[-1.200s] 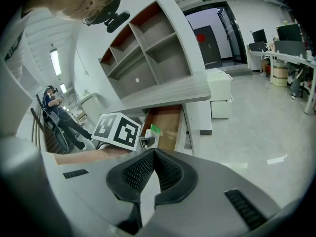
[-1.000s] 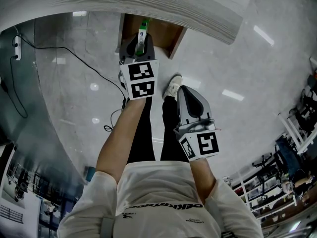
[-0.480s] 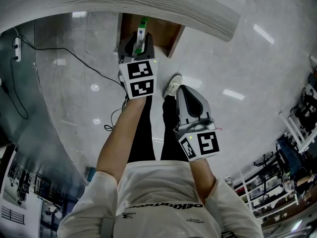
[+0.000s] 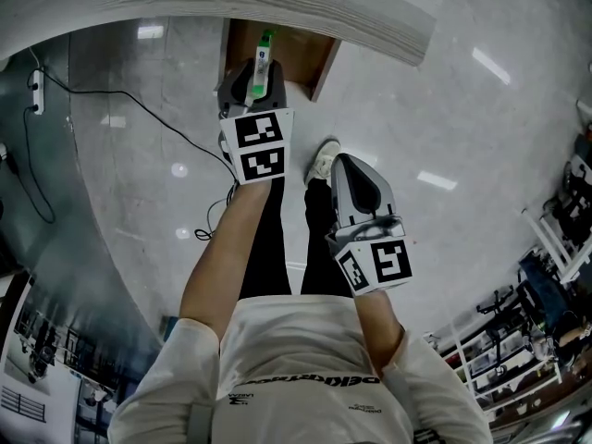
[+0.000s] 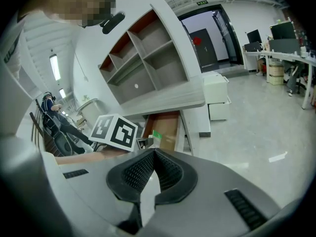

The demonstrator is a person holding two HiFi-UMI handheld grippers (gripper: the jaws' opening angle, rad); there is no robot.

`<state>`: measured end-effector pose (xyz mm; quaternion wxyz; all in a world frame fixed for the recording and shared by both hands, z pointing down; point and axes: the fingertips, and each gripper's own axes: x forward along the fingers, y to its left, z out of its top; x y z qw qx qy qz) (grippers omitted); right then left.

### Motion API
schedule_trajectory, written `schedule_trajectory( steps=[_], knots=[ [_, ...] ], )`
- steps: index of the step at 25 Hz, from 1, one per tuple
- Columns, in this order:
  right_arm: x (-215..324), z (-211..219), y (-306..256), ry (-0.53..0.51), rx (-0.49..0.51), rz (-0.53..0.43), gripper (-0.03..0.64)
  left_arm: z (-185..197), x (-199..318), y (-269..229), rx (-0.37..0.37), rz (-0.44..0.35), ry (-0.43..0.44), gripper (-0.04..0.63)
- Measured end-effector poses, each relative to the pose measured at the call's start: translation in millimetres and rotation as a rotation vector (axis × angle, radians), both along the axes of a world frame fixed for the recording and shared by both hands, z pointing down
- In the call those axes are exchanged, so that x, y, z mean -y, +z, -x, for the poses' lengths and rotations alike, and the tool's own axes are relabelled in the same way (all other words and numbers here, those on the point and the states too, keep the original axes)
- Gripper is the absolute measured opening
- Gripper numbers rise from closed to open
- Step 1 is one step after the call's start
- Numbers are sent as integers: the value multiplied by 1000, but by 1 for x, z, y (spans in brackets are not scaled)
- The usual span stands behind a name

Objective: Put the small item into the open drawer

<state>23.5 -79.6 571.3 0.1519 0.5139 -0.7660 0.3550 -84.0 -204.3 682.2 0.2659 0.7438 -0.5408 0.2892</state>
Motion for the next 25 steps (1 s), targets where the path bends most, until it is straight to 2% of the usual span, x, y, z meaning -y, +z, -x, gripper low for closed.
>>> schedule_trajectory(
  steps=[11, 21, 25],
  knots=[
    [-4, -8, -30, -23, -2, -67, 31, 0, -11, -47, 14, -71, -9, 130],
    [-12, -12, -86, -50, -4, -143, 31, -5, -41, -118, 3, -132, -14, 97],
    [-17, -14, -111, -65, -6, -167, 31, -1, -49, -154, -26, -154, -39, 83]
  ],
)
